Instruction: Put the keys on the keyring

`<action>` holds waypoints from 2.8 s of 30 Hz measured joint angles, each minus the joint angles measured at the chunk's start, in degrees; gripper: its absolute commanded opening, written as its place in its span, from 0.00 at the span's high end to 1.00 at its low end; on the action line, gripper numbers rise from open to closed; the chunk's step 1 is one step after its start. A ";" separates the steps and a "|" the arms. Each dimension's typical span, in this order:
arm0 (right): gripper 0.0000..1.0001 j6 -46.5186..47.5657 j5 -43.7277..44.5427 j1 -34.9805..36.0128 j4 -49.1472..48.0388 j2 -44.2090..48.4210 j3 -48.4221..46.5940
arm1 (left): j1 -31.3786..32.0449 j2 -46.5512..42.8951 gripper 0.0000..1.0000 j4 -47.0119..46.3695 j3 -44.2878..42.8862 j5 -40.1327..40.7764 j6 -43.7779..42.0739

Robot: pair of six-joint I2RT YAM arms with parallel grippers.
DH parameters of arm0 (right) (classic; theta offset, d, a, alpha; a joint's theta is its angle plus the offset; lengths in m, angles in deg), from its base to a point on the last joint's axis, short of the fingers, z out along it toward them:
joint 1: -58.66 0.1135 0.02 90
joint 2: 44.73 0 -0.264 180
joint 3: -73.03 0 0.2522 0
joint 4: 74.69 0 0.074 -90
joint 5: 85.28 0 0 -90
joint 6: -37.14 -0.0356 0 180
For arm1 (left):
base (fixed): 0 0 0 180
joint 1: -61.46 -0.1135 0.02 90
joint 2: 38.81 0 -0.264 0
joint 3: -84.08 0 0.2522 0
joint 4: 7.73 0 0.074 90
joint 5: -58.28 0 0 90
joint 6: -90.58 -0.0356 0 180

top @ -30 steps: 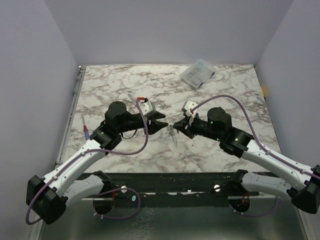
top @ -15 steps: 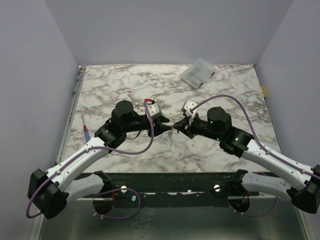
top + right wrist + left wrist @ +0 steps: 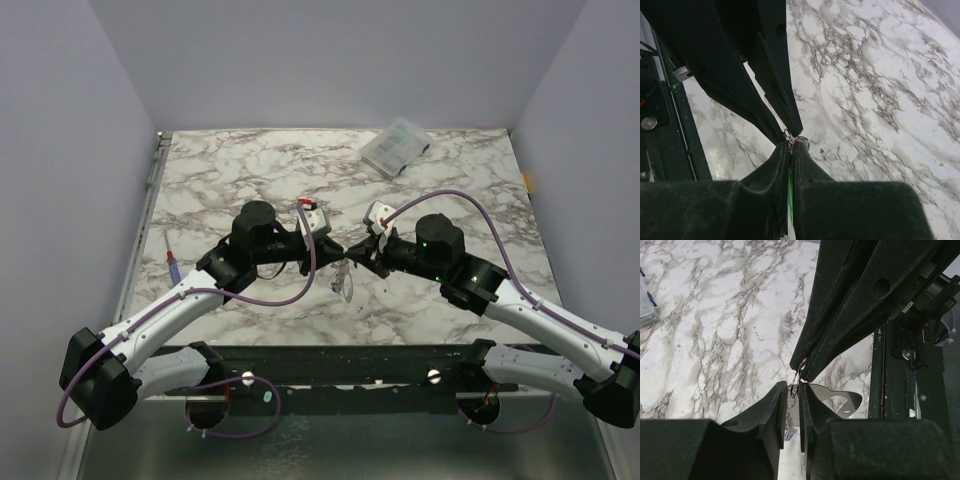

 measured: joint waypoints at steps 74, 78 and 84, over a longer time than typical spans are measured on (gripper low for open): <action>0.99 -11.47 -4.02 -0.04 -10.69 -2.21 1.60 | 0.09 -8.57 1.00 0.94 3.56 4.85 0.00; 0.99 -11.08 -3.93 -0.04 -10.40 -1.70 1.62 | 0.07 -8.66 1.00 0.81 3.56 4.83 0.00; 0.99 -10.27 -3.93 -0.04 -10.91 0.04 2.64 | 0.09 -9.07 1.00 0.11 3.56 4.35 0.46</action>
